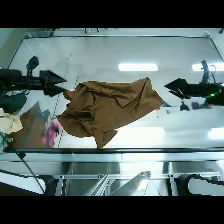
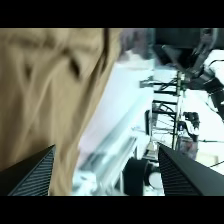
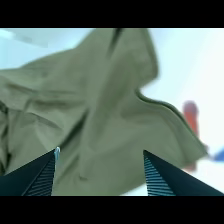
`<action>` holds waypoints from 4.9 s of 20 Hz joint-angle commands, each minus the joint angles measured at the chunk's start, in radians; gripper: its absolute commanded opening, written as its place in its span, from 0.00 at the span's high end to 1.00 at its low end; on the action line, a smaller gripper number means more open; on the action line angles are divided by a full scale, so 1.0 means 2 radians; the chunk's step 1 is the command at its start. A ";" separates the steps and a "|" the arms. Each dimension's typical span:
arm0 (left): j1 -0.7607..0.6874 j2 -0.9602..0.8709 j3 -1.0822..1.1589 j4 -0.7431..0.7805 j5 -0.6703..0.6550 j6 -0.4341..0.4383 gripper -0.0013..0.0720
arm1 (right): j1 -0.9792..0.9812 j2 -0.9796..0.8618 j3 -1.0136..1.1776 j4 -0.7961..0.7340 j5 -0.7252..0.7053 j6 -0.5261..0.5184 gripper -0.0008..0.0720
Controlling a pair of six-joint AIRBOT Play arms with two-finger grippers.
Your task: Fold the shirts.
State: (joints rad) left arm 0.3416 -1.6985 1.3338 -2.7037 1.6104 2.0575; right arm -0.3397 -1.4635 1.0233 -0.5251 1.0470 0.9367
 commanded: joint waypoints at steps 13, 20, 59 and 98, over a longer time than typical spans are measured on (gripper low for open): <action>-0.050 0.248 -0.436 0.152 -0.175 -0.144 0.01 | -0.025 -0.067 0.048 -0.076 0.014 0.042 0.16; -0.095 0.244 -0.452 0.119 -0.318 -0.141 0.01 | -0.025 -0.067 0.050 -0.076 0.014 0.040 0.16; -0.111 0.245 -0.213 0.051 -0.072 -0.027 0.95 | 0.060 -0.072 0.181 0.080 0.318 -0.038 0.96; -0.041 -0.174 0.366 0.074 -0.045 -0.102 0.04 | 0.064 -0.083 0.156 -0.084 -0.081 -0.020 0.41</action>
State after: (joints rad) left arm 0.2195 -2.0422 2.0071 -2.5885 1.3911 1.9709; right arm -0.1421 -1.6951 1.3327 -0.5053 0.7654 0.7437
